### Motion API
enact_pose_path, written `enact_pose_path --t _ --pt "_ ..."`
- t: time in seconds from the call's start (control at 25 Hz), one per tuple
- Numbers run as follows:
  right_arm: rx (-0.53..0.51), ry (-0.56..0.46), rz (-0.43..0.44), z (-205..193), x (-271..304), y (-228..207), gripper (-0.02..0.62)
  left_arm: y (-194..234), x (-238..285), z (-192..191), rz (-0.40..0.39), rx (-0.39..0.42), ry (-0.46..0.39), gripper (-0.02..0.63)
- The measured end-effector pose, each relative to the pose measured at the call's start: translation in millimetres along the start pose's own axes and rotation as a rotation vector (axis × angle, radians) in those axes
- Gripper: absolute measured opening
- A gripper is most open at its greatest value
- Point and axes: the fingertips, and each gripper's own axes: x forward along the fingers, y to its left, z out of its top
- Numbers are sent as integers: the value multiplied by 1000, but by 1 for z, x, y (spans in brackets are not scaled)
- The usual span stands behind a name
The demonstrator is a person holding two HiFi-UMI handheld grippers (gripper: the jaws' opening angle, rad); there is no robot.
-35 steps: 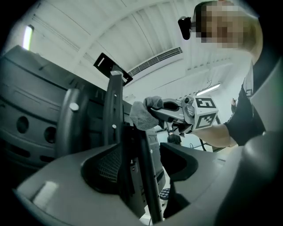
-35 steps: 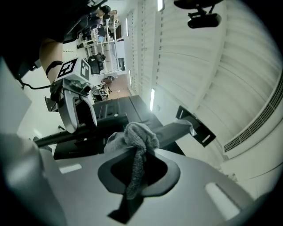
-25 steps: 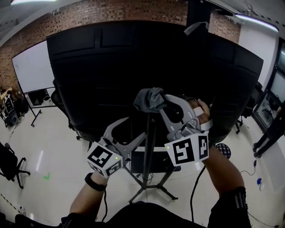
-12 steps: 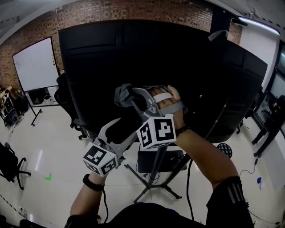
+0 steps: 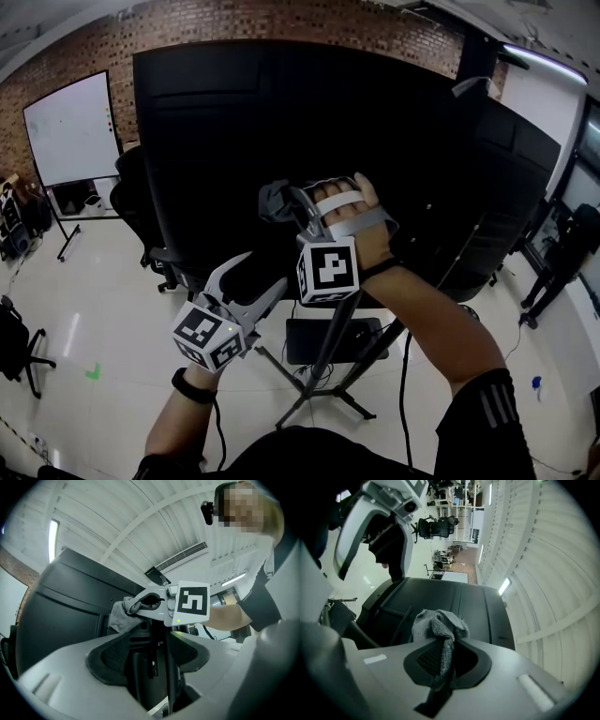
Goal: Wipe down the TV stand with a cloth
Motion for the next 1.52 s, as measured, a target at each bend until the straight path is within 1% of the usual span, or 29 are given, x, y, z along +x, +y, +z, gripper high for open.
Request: enact_pose_path --t 0.2,0.28,0.4,0.52,0.6,0.64,0.76,0.84,0.92,1.04,1.16,1.24,1.32,1.52 --pt "-79 124 41 -21 3 3 15 7 6 -2 -50 -15 -4 296" --pt "-108 173 62 -37 -6 5 15 -4 15 -4 -69 -21 0 296" --pt "-131 217 79 -61 -23 11 15 -21 29 -11 -92 -29 -9 296" --pt "-128 239 89 -72 -29 13 15 -27 36 -12 -110 -34 -16 296" --pt "-100 220 83 -69 -33 12 15 -27 37 -13 -115 -34 -17 296" --pt "-74 194 78 -63 -35 10 15 -25 36 -13 -113 -34 -16 296" --pt "53 74 78 -32 -42 4 15 -17 29 -13 -92 -34 -10 296" --pt "141 -3 99 -11 -41 6 15 -10 24 -12 -69 -33 -5 296" --pt "181 -49 121 6 -34 12 15 -3 19 -15 -50 -30 -3 296" --pt "143 -69 131 27 -18 25 15 4 9 -19 -21 -25 4 296" --pt "74 -54 136 38 0 37 15 8 -2 -17 7 -22 18 296" --pt "13 -27 128 38 12 43 15 13 -7 -23 18 -17 28 296" --pt "-24 -10 121 34 17 49 15 15 -10 -29 26 -15 40 293" --pt "-35 18 147 18 11 60 15 15 -8 -32 20 -28 41 293"
